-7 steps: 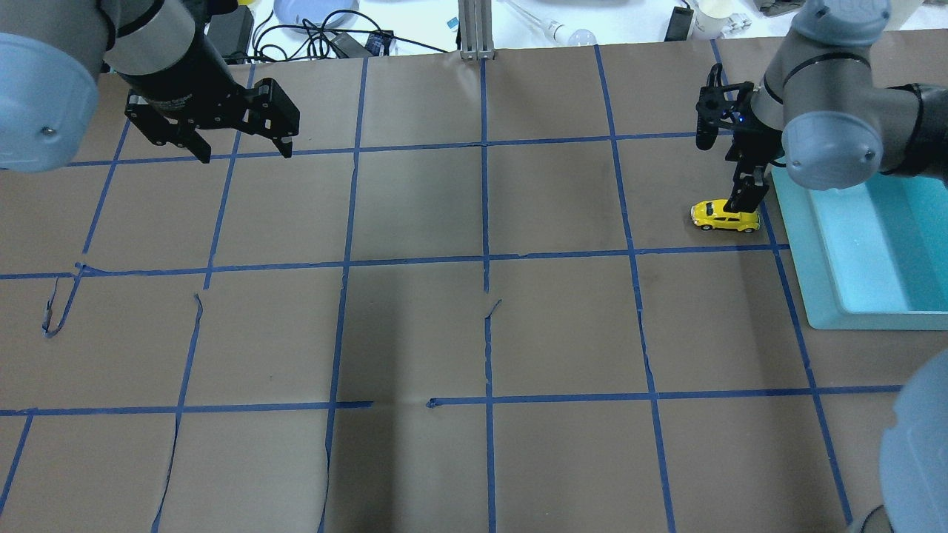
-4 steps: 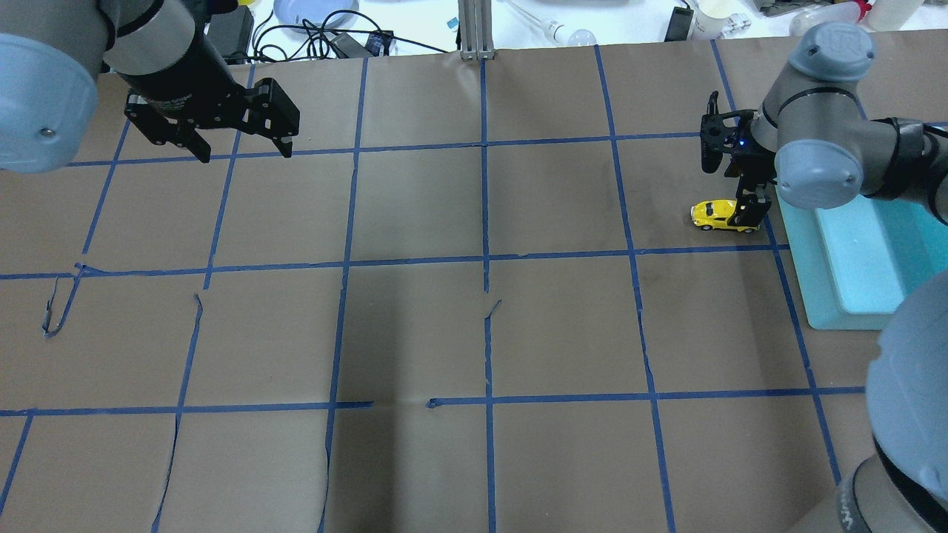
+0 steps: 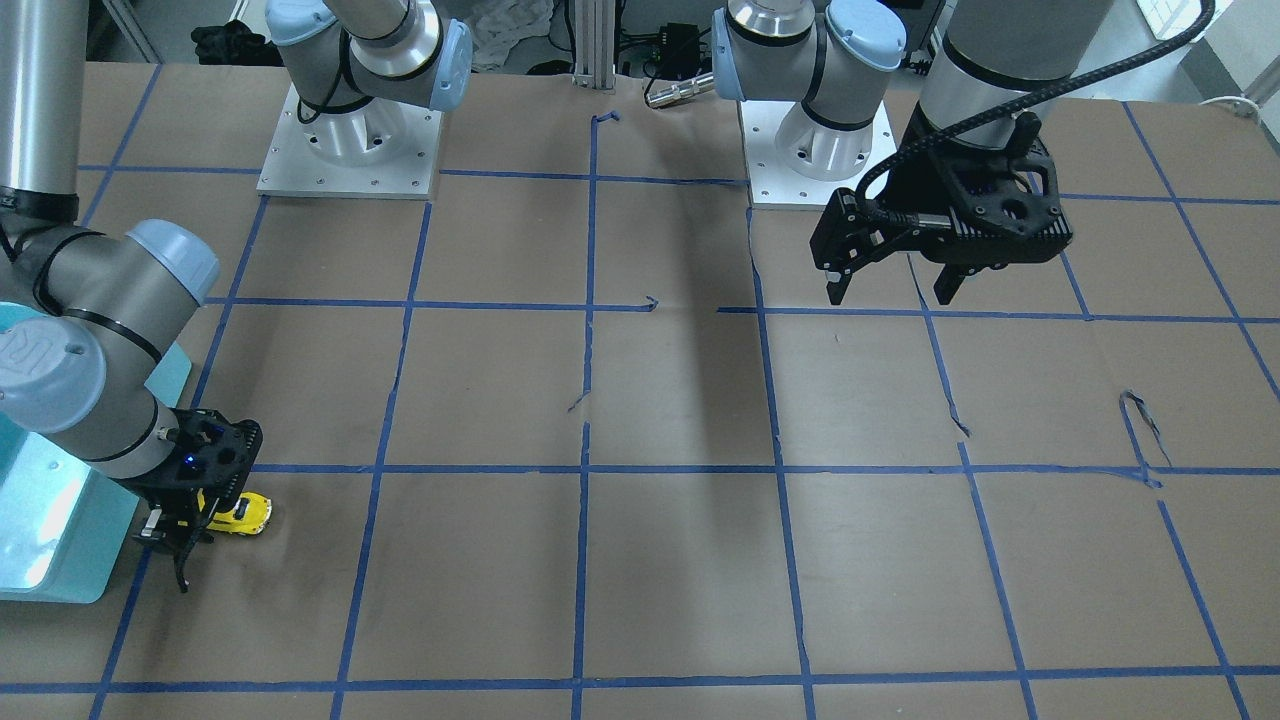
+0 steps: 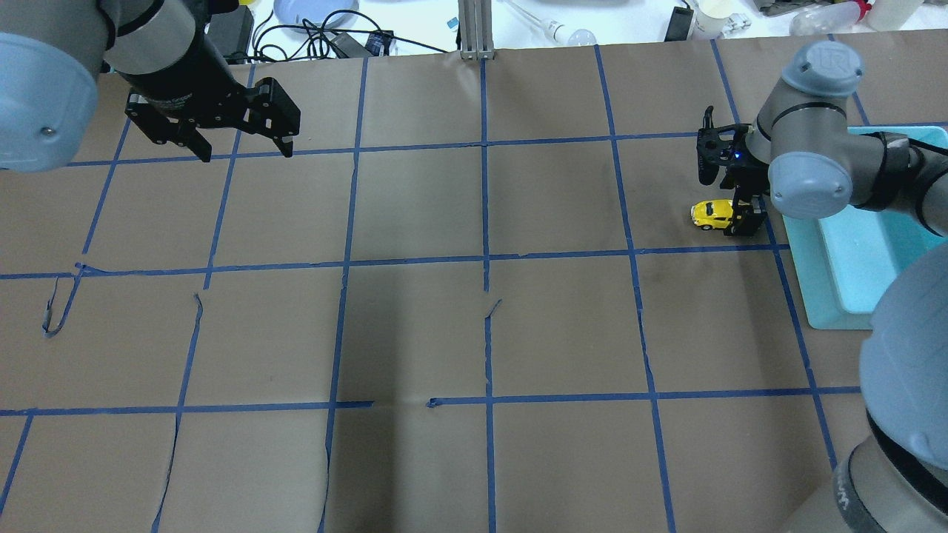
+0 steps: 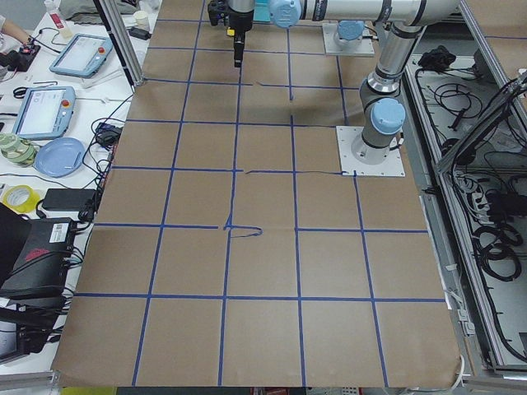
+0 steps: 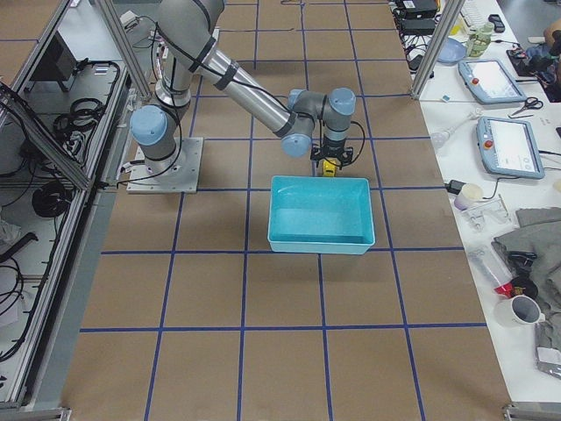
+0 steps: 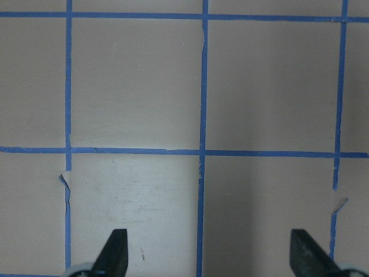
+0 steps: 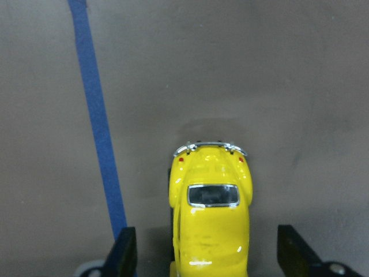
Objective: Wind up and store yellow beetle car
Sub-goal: 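Close the right gripper on the car and lift it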
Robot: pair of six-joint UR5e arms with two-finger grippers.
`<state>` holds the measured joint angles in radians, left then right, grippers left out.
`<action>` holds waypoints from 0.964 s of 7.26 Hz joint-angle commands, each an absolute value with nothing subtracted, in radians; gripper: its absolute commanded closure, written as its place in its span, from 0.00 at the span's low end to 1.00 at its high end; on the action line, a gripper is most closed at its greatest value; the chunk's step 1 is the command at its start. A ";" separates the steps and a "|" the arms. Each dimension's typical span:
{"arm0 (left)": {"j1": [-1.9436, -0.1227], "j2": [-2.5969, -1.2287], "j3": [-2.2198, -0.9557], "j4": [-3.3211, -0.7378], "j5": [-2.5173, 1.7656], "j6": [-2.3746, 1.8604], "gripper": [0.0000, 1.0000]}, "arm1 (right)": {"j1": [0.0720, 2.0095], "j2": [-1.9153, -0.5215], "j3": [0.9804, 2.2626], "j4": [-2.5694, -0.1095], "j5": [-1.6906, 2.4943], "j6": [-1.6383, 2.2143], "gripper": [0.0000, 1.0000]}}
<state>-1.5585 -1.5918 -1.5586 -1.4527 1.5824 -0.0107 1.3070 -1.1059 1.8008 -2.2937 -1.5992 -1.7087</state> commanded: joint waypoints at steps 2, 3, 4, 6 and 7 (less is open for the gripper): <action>-1.559 -1.592 -1.559 -1.453 1.582 -0.009 0.00 | 1.308 -1.120 1.795 -2.293 -1.598 -1.710 1.00; -1.557 -1.592 -1.559 -1.453 1.580 -0.009 0.00 | 1.310 -1.124 1.793 -2.278 -1.600 -1.710 1.00; -1.559 -1.592 -1.559 -1.453 1.580 -0.008 0.00 | 1.321 -1.159 1.792 -2.272 -1.600 -1.709 1.00; -1.557 -1.592 -1.559 -1.453 1.582 -0.008 0.00 | 1.319 -1.264 1.735 -2.069 -1.600 -1.710 1.00; -1.557 -1.589 -1.559 -1.453 1.583 -0.008 0.00 | 1.315 -1.273 1.673 -1.983 -1.601 -1.712 1.00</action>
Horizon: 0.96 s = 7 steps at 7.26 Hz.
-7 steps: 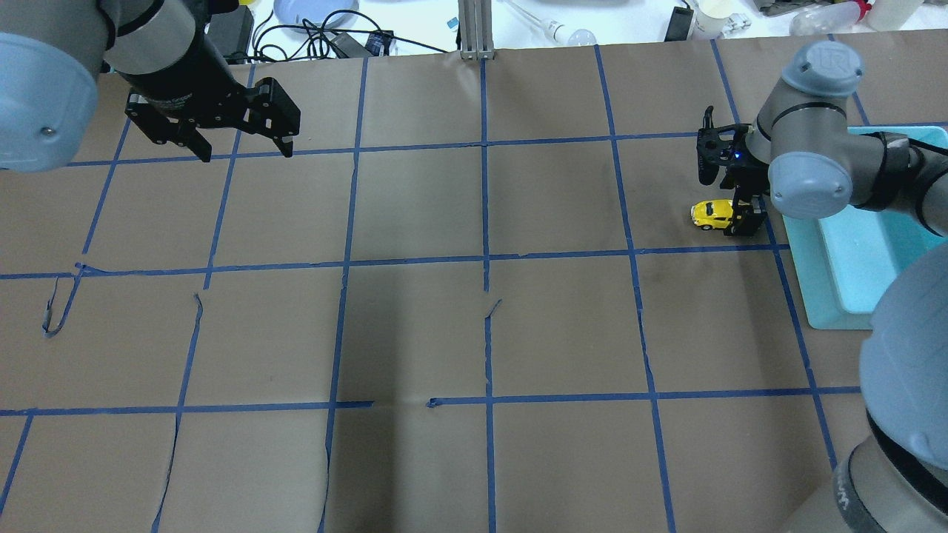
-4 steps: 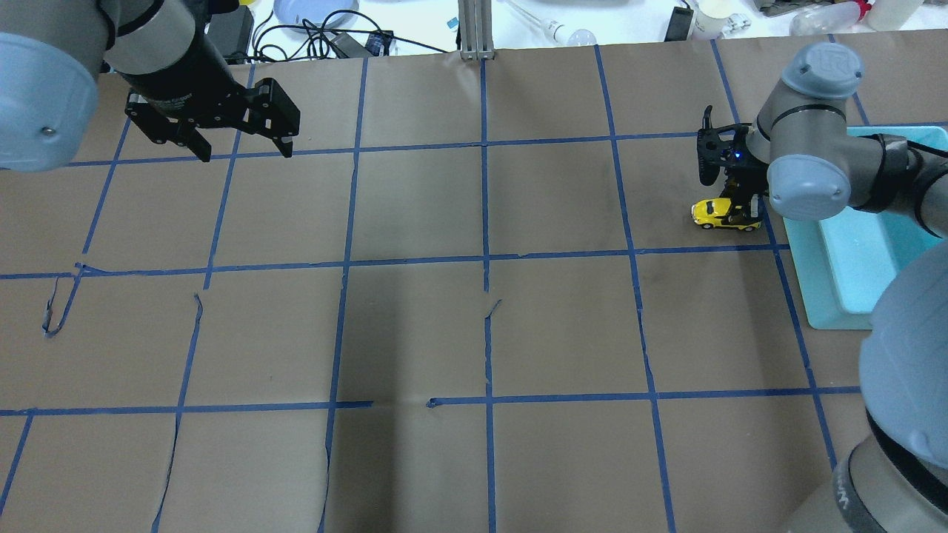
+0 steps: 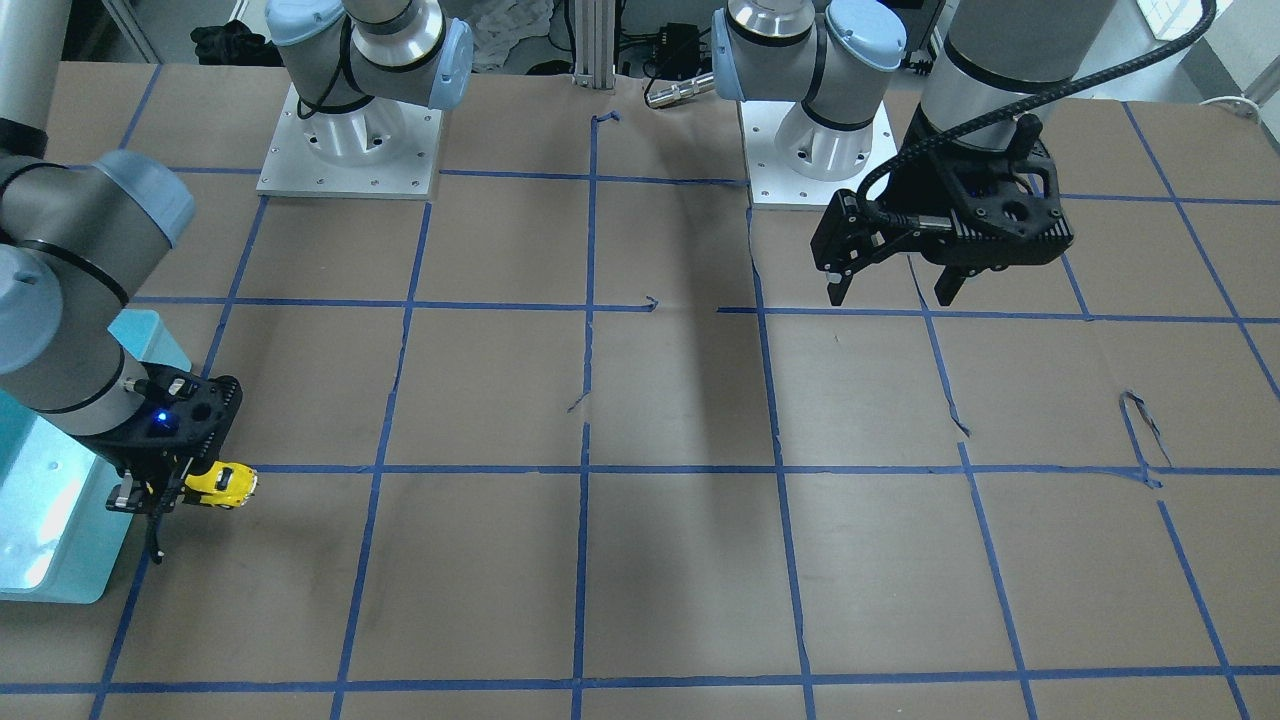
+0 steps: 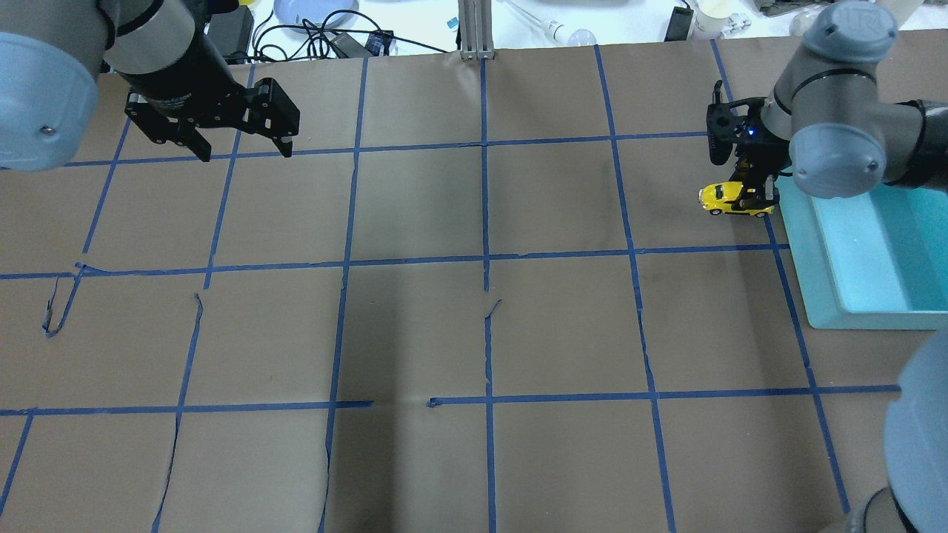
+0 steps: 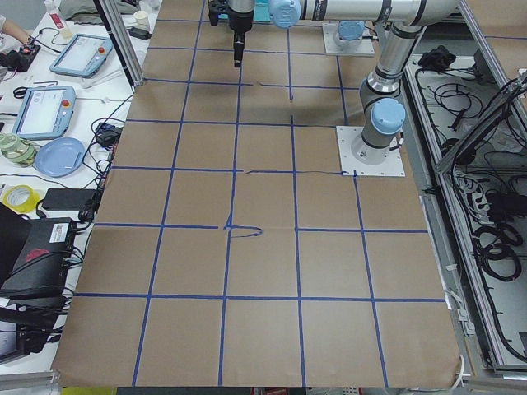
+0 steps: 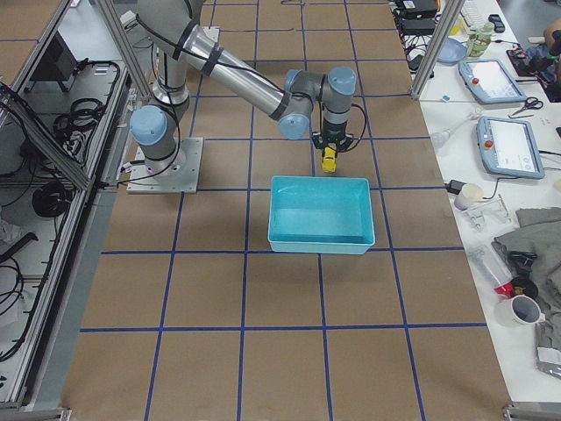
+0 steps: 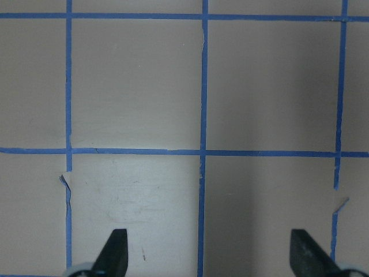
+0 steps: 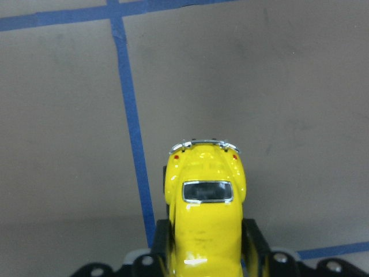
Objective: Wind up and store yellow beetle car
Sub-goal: 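Close the right gripper on the car and lift it, then carry the car into the light-blue bin and open the right gripper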
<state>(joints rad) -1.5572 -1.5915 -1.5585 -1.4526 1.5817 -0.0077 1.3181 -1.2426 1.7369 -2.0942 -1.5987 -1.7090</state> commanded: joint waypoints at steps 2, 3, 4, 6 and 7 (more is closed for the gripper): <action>-1.555 -1.591 -1.559 -1.453 1.582 -0.008 0.00 | 1.277 -1.298 1.608 -1.899 -1.592 -1.747 1.00; -1.555 -1.591 -1.557 -1.453 1.582 -0.008 0.00 | 1.211 -1.301 1.609 -1.898 -1.600 -1.872 1.00; -1.555 -1.591 -1.559 -1.453 1.582 -0.008 0.00 | 1.127 -1.302 1.620 -1.898 -1.601 -1.979 1.00; -1.555 -1.591 -1.559 -1.453 1.582 -0.008 0.00 | 1.025 -1.286 1.666 -2.019 -1.595 -2.139 1.00; -1.555 -1.589 -1.559 -1.453 1.582 -0.008 0.00 | 0.981 -1.273 1.713 -2.076 -1.588 -2.223 1.00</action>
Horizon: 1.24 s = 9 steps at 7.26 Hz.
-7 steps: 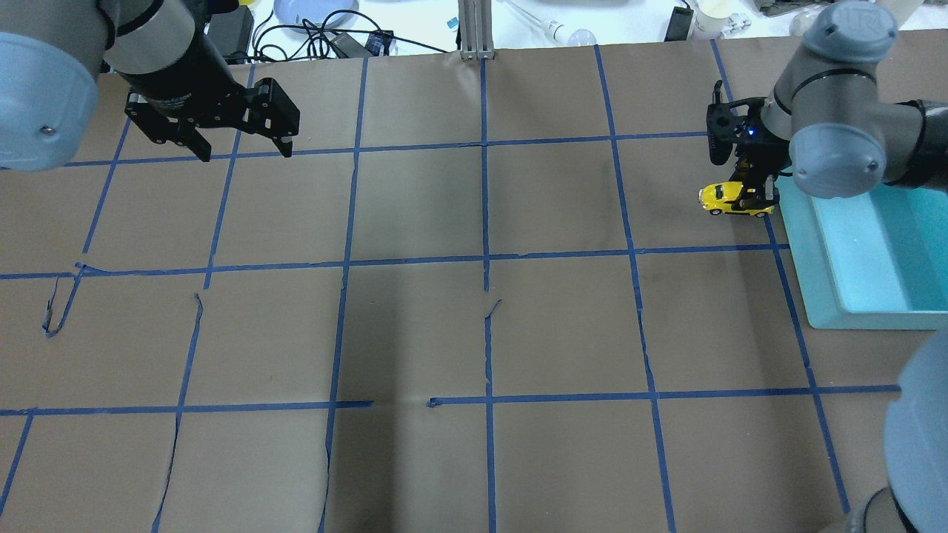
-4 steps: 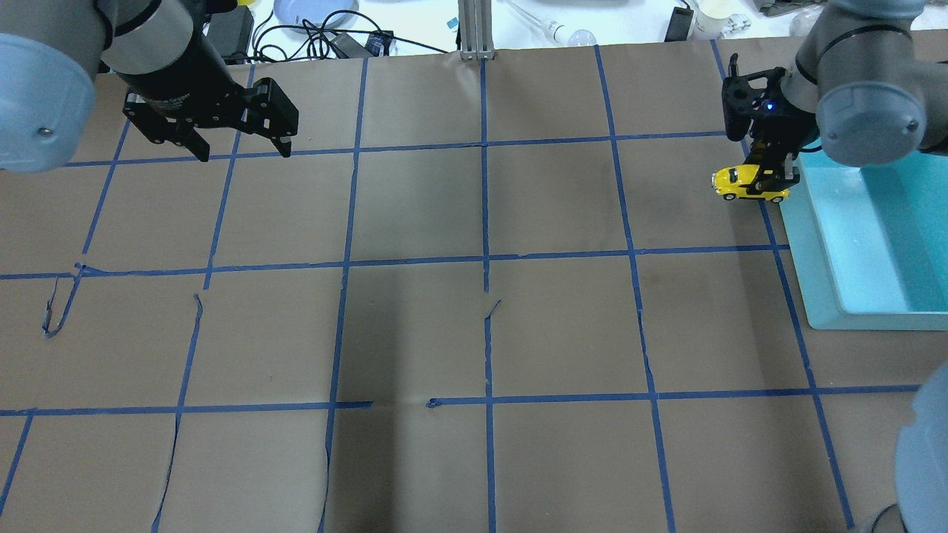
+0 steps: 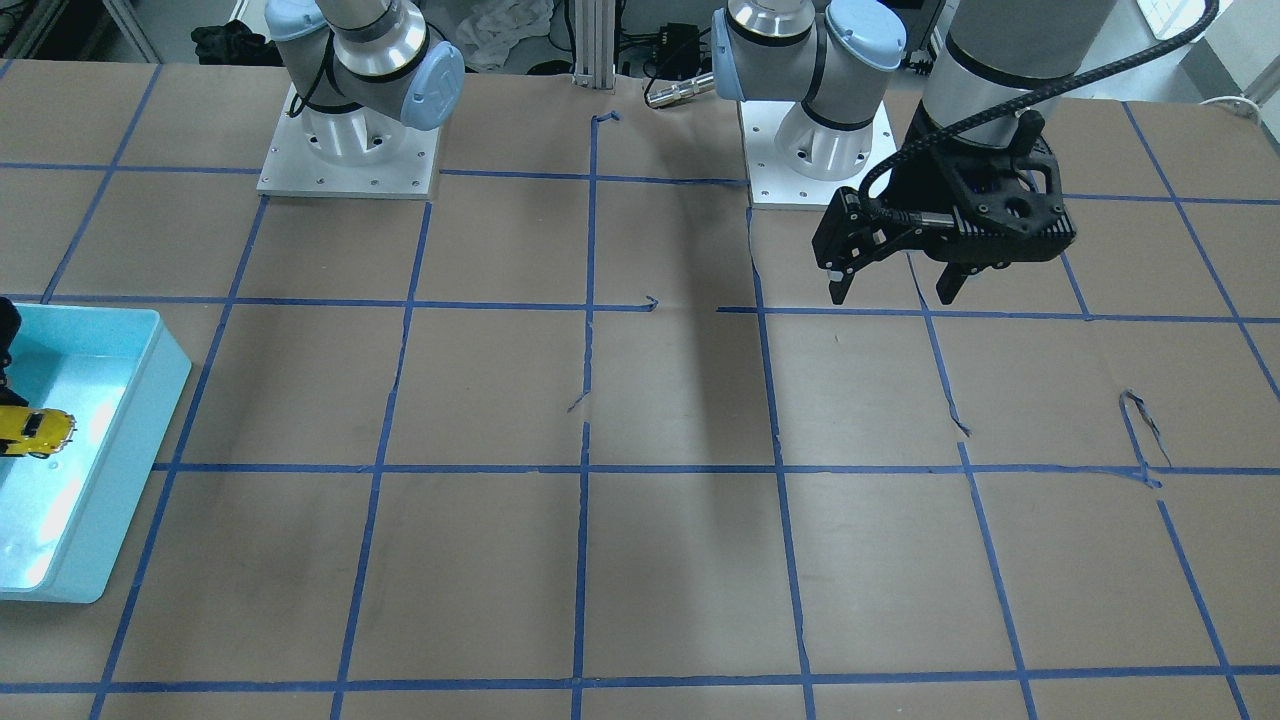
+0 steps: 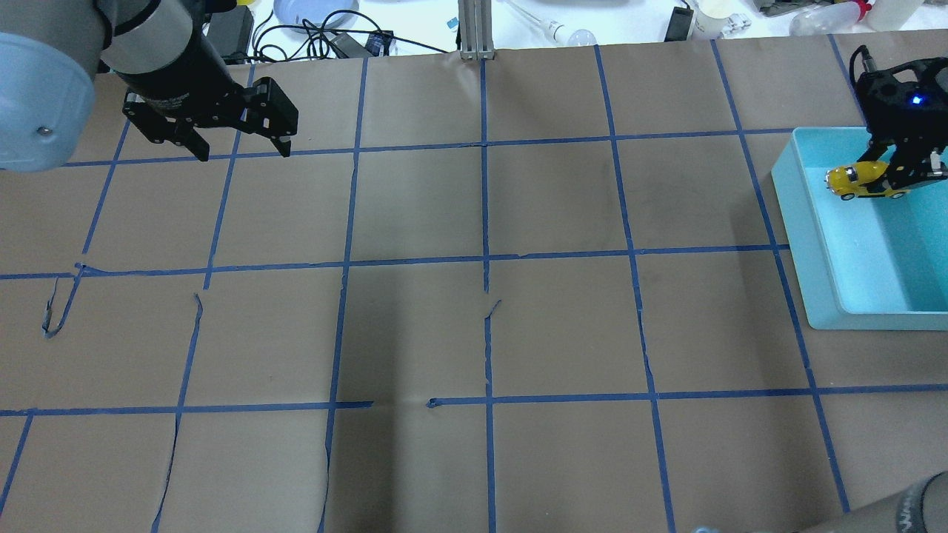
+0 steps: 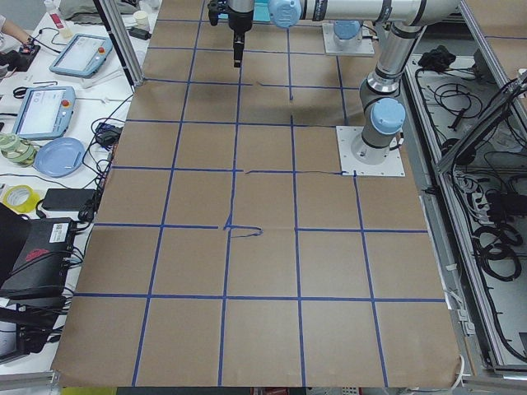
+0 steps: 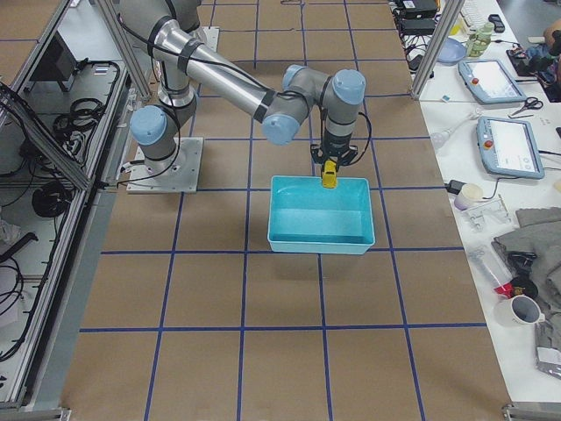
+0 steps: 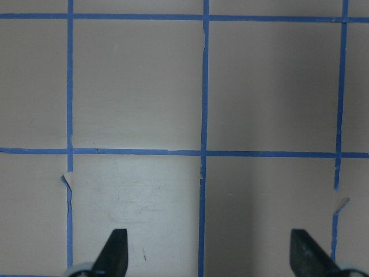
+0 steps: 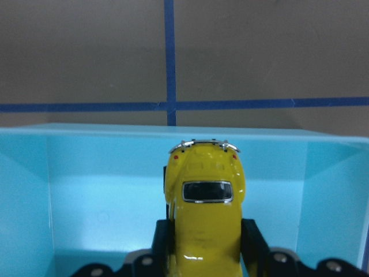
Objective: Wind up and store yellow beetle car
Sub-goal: 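Carry the car into the light-blue bin and open the right gripper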
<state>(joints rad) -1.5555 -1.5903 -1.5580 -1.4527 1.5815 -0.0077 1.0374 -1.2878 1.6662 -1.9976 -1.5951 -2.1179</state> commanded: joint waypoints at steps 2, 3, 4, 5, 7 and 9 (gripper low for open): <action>-1.557 -1.589 -1.559 -1.453 1.582 -0.008 0.00 | 0.933 -1.203 1.802 -2.249 -1.525 -2.275 1.00; -1.557 -1.591 -1.559 -1.453 1.583 -0.008 0.00 | 0.931 -1.169 1.802 -2.258 -1.510 -2.279 1.00; -1.555 -1.591 -1.559 -1.453 1.583 -0.008 0.00 | 0.930 -1.160 1.807 -2.258 -1.509 -2.279 1.00; -1.557 -1.591 -1.559 -1.453 1.582 -0.008 0.00 | 0.930 -1.160 1.813 -2.255 -1.509 -2.279 0.67; -1.557 -1.591 -1.559 -1.453 1.582 -0.008 0.00 | 0.930 -1.175 1.815 -2.243 -1.523 -2.276 0.00; -1.557 -1.591 -1.559 -1.453 1.582 -0.009 0.00 | 0.940 -1.227 1.789 -2.211 -1.525 -2.263 0.00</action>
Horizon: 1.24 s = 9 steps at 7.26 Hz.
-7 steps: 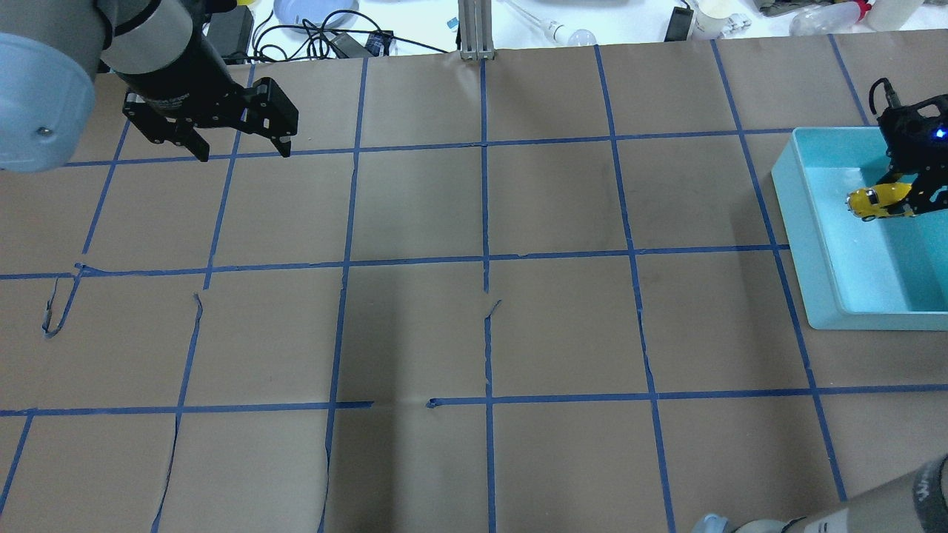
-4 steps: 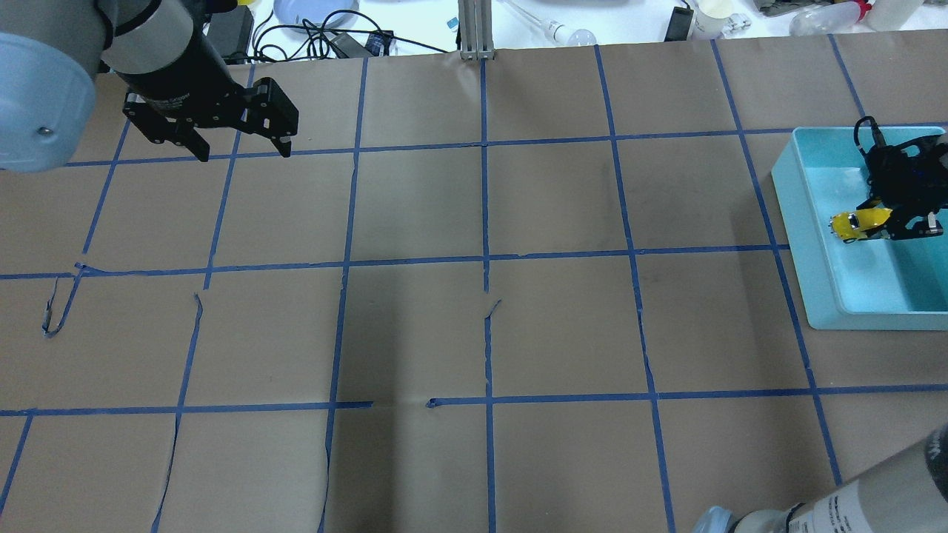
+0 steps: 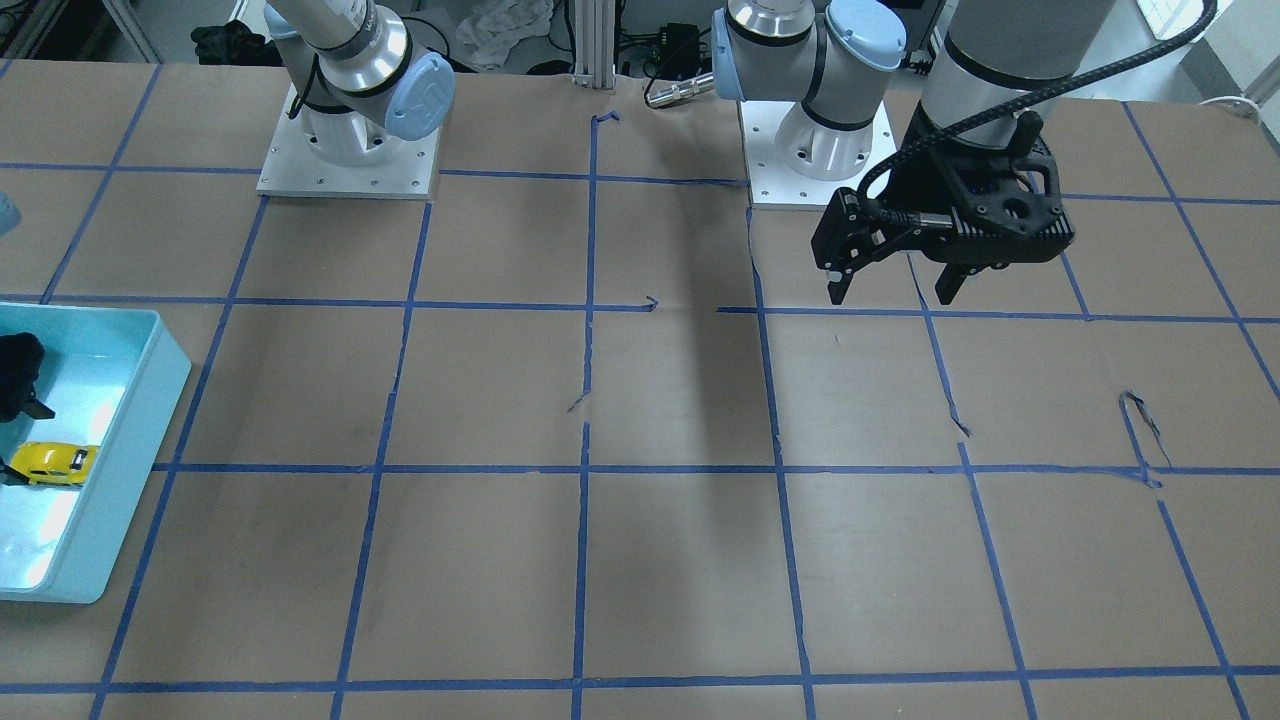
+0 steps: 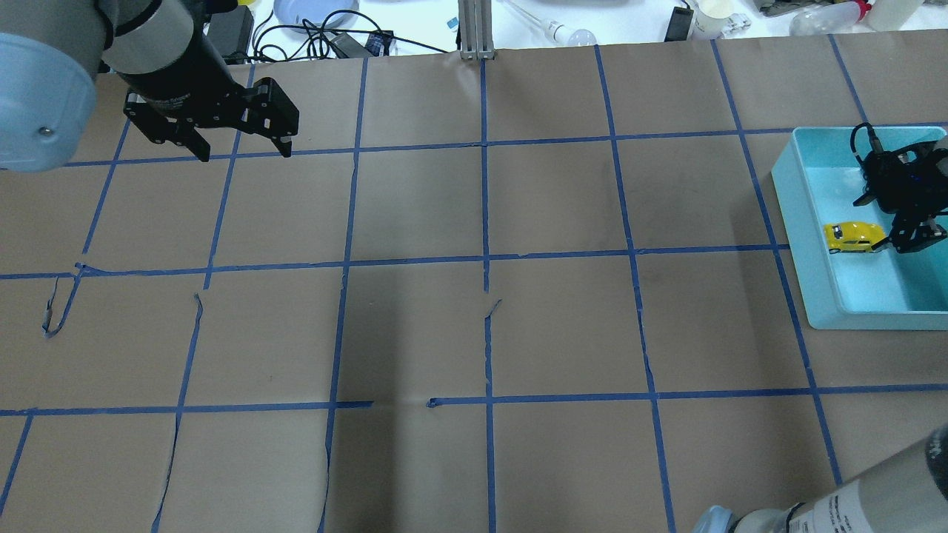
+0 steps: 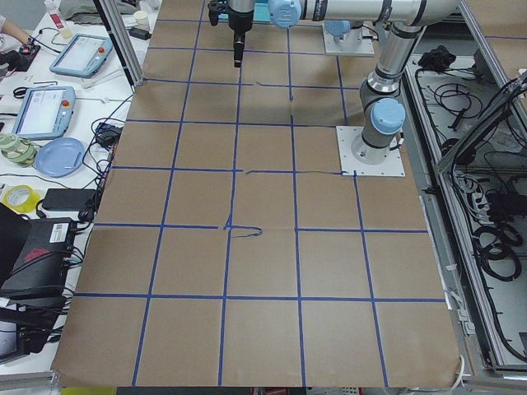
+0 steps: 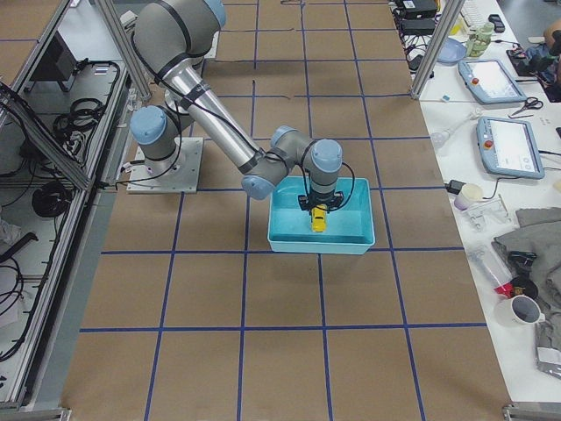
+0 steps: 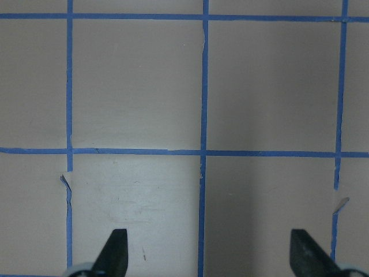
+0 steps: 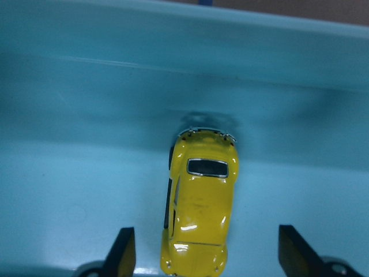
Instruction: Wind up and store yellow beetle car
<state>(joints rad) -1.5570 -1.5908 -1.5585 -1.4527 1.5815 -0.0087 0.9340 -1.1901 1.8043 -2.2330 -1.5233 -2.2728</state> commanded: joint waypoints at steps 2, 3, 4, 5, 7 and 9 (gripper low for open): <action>-1.557 -1.591 -1.557 -1.453 1.582 -0.009 0.00 | 0.974 -1.329 1.688 -1.935 -1.526 -2.122 0.00; -1.557 -1.591 -1.557 -1.453 1.582 -0.009 0.00 | 1.004 -1.377 1.602 -1.761 -1.528 -2.062 0.00; -1.557 -1.591 -1.557 -1.453 1.582 -0.009 0.00 | 1.049 -1.390 1.524 -1.643 -1.537 -1.957 0.00; -1.557 -1.591 -1.557 -1.453 1.582 -0.009 0.00 | 1.099 -1.397 1.472 -1.535 -1.563 -1.796 0.00; -1.557 -1.591 -1.557 -1.453 1.582 -0.009 0.00 | 1.243 -1.463 1.437 -1.468 -1.568 -1.569 0.00; -1.557 -1.591 -1.557 -1.453 1.582 -0.009 0.00 | 1.386 -1.473 1.436 -1.468 -1.565 -1.241 0.00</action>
